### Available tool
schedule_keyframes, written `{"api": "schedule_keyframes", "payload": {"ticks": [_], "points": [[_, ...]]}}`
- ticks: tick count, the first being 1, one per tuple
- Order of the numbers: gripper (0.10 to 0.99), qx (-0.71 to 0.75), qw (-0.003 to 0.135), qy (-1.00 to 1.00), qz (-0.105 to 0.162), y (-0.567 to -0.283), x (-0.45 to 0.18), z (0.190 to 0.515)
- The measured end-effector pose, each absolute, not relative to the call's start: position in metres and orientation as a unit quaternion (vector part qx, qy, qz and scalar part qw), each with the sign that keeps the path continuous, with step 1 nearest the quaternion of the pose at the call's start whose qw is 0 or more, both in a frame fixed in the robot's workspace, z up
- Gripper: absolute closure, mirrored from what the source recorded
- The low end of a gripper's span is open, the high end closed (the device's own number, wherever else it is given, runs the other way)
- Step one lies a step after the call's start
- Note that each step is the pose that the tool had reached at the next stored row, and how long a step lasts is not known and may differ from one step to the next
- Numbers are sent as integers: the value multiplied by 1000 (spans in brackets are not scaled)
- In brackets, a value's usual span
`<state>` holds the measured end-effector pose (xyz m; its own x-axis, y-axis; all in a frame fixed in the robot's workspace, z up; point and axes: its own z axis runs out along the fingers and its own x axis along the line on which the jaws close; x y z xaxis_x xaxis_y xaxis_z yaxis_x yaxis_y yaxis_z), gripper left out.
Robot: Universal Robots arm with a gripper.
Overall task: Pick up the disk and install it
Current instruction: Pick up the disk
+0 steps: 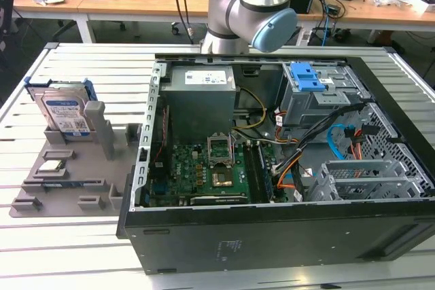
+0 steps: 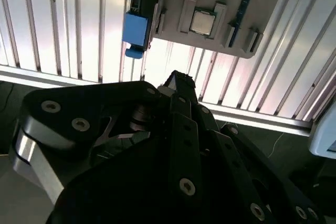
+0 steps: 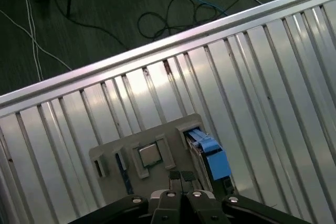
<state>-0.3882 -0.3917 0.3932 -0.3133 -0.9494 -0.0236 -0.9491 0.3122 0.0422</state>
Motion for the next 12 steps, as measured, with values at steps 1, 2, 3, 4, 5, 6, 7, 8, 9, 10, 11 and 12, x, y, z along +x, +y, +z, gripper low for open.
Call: {"api": "schedule_keyframes", "payload": {"ticks": [1, 2, 3, 4, 5, 6, 7, 8, 9, 10, 11, 12], "points": [[980, 594, 3, -804, -24, -392, -388, 393], [980, 599, 3, -800, -24, -392, -388, 393], [980, 604, 3, -796, -24, -392, -388, 393], [980, 613, 4, -790, -24, -392, -388, 393], [980, 618, 4, -785, -24, -392, -388, 393], [980, 623, 4, -782, -24, -392, -388, 393], [980, 630, 4, -776, -24, -392, -388, 393], [980, 634, 4, -773, -24, -392, -388, 393], [980, 643, 5, -765, -24, -392, -388, 393], [980, 649, 5, -761, -24, -392, -388, 393], [980, 654, 5, -756, -24, -392, -388, 393], [980, 662, 5, -749, -24, -392, -388, 393]]}}
